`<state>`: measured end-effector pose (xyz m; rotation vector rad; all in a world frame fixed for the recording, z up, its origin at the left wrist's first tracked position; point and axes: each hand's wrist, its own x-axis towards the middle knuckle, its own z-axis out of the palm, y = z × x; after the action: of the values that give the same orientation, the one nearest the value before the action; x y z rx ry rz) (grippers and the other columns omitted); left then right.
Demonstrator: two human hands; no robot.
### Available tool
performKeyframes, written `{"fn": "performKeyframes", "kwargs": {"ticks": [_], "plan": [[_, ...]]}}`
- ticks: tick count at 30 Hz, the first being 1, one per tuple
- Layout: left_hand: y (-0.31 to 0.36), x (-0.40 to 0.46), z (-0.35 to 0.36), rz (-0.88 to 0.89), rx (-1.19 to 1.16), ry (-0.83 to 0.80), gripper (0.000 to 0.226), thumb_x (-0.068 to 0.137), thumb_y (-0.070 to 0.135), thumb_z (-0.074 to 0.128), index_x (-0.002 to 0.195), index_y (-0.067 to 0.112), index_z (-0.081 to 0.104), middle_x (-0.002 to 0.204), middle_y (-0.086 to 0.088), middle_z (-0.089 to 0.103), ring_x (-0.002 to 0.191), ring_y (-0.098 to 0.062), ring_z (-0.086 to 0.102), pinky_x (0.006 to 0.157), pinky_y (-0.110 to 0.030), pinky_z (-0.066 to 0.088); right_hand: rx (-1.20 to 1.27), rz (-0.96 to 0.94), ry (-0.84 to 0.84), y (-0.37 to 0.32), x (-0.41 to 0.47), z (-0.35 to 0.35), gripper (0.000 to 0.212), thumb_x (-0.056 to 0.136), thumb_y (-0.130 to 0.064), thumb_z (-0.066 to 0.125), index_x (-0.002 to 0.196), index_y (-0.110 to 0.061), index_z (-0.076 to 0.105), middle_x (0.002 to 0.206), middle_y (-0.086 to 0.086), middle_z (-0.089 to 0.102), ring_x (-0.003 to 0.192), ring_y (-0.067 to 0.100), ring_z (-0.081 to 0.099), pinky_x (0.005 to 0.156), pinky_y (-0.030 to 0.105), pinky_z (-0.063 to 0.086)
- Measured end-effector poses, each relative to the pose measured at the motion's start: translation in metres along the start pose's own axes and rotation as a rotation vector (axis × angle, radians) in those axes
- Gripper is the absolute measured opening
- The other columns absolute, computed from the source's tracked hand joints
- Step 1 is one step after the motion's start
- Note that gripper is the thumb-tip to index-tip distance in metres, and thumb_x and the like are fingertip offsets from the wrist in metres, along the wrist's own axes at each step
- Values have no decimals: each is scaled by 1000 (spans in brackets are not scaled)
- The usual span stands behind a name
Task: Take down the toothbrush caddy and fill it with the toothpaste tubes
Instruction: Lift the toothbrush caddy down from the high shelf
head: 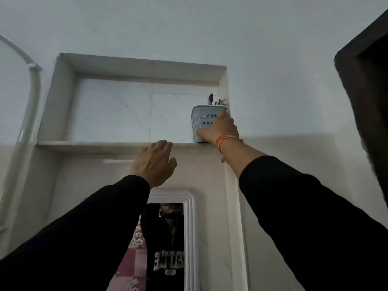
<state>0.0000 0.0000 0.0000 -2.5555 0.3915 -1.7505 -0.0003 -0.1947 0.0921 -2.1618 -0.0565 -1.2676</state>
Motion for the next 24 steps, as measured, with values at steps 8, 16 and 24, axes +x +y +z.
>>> {"fn": "performKeyframes", "kwargs": {"ticks": [8,16,24], "plan": [[-23,-4,31,82,65,121,55,90,36,48,137,8,58,147,-5,50,132,-28,52,104,-41,50,4,86,107,-5,30,32,137,57,-65,88,160,-8,17,144,16,47,128,32,48,93,40,49],[-23,-5,19,84,-3,45,58,92,39,52,143,12,52,153,-3,44,139,-26,45,106,-40,47,219,117,90,-13,4,7,134,57,-59,91,157,-10,18,141,14,39,116,33,59,78,37,49],[-20,-39,-12,-21,-236,15,45,95,31,52,134,11,57,141,-2,54,127,-25,51,102,-40,48,422,106,40,-14,-62,-37,117,50,-45,96,143,-12,31,132,7,46,115,27,58,92,43,60]]}}
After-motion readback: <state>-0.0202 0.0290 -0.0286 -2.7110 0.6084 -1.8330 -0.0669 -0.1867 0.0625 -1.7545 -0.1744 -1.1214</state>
